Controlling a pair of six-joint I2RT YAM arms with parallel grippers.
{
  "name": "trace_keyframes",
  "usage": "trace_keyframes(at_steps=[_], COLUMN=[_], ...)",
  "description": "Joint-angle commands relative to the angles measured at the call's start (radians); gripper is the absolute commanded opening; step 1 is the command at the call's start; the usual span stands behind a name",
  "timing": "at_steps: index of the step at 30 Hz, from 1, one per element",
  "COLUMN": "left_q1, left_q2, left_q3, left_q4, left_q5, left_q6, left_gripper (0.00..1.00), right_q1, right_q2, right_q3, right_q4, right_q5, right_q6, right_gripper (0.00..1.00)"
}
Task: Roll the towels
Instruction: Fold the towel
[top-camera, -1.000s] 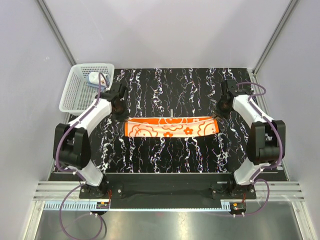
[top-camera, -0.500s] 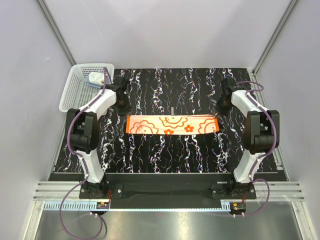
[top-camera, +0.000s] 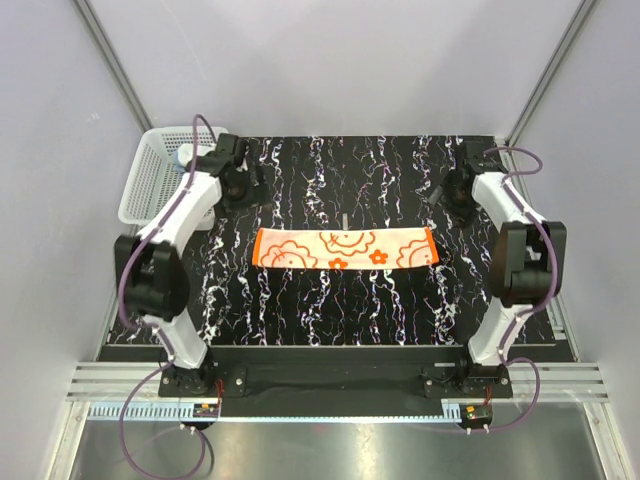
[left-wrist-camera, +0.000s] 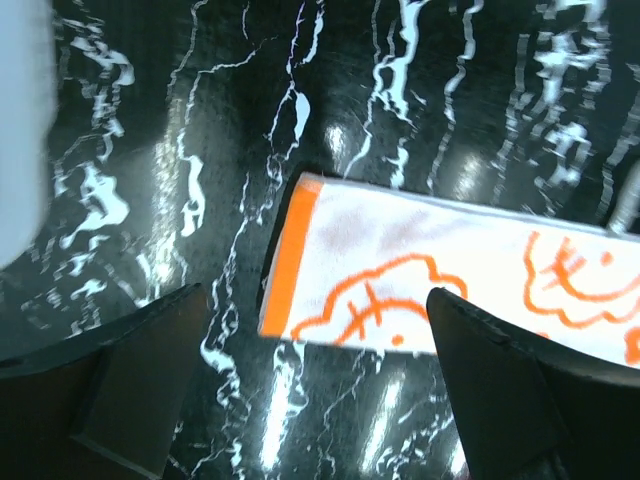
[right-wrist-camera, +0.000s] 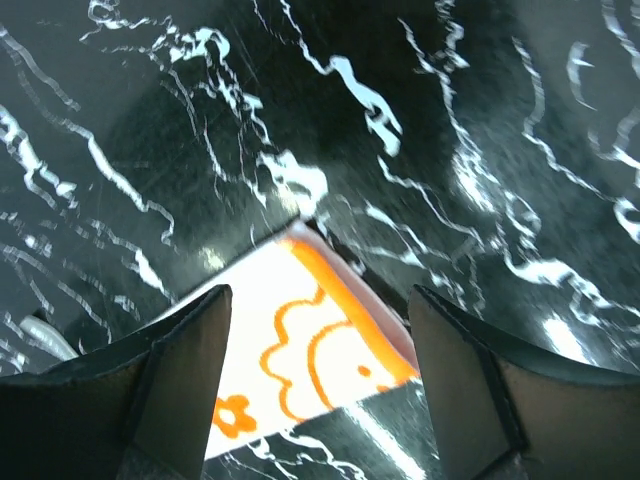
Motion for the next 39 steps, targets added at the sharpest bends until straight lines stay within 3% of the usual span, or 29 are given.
trace_keyframes(at_steps=[1, 4, 8, 9, 12, 19, 32, 39], left_q1=[0.007, 0.010, 0.048, 0.048, 0.048, 0.048, 0.048, 0.048], left_q2=[-0.238, -0.388, -0.433, -0.423, -0.387, -0.480, -0.473, -0.462], left_q3=[-0.045, -0.173, -0.315, -0.319, -0.341, -0.422, -0.427, -0.425], left_q4=[0.034, 0.139, 0.281, 0.293, 0.283, 0.285, 0.284, 0.272], left_q5=[-0.031, -0.067, 0.434, 0.477, 0.425, 0.295, 0.281, 0.258], left_q6=[0.075, 0.086, 0.066, 0.045, 0.054, 0.097, 0.092, 0.089], left_gripper=[0.99, 0.99, 0.99, 0.99, 0.99, 0.99, 0.99, 0.99], right_q1=[0.000, 0.000, 0.000, 0.000, 0.000, 0.000, 0.000, -0.068], right_q2=[-0.201, -0.326, -0.479, -0.507, -0.559, -0.464, -0.371, -0.306], right_q3=[-0.088, -0.265, -0.537, -0.579, -0.671, -0.684, -0.682, -0.673], right_q4=[0.026, 0.085, 0.227, 0.255, 0.330, 0.379, 0.410, 0.436], right_q5=[0.047, -0.031, -0.080, -0.088, -0.154, -0.178, -0.103, -0.114], right_q6=[-0.020, 0.002, 0.043, 0.071, 0.091, 0.118, 0.114, 0.095], right_gripper=[0.78, 0.78, 0.73, 0.73, 0.68, 0.59, 0.49, 0.41])
